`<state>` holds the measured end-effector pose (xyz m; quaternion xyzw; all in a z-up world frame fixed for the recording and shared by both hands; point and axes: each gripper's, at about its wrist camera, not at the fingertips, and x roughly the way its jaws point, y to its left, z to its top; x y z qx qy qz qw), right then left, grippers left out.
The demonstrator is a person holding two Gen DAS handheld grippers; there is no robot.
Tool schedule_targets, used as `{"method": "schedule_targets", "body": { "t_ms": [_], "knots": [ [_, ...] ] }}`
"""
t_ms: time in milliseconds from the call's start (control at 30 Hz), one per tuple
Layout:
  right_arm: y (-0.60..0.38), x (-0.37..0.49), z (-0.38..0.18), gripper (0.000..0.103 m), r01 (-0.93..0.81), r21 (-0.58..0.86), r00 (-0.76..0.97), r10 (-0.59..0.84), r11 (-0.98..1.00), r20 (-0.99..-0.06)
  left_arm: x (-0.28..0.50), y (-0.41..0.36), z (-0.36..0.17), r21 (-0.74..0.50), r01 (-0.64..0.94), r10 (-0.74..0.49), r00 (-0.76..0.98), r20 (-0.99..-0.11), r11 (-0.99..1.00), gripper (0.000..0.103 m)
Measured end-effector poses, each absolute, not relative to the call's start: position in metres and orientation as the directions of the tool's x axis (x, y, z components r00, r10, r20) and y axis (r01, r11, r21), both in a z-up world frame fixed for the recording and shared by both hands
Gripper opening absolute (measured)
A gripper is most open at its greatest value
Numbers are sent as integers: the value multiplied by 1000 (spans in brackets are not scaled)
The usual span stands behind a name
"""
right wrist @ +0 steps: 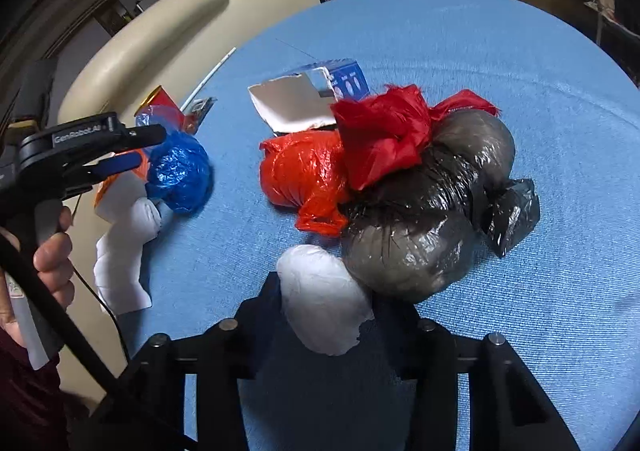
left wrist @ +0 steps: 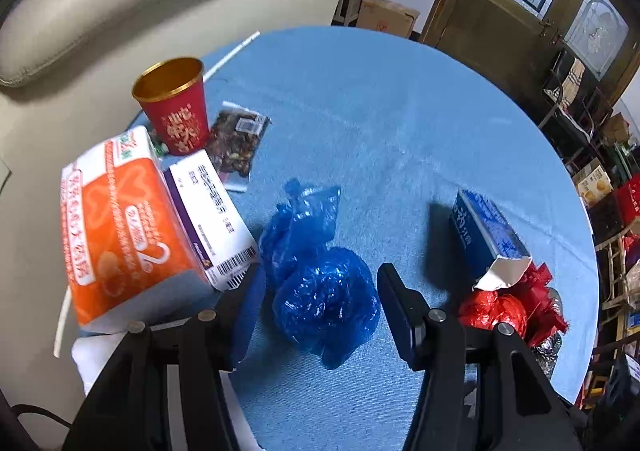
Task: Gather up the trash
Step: 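Grasp the white plastic bag with the right tool while the left tool grasps the blue bag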
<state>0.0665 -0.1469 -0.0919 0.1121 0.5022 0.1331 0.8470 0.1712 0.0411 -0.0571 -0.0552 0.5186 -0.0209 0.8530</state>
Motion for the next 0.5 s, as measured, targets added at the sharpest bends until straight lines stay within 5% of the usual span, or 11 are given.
{"method": "schedule_targets", "body": {
  "t_ms": [67, 500],
  "knots": [
    [-147, 63, -90, 42, -118, 319, 463, 336, 941, -820, 172, 38, -63, -109, -13, -92, 445, -891, 994, 41],
    [-178, 14, -74, 42, -144, 376, 459, 399, 915, -794, 127, 14, -54, -81, 80, -109, 461, -880, 993, 28]
  ]
}}
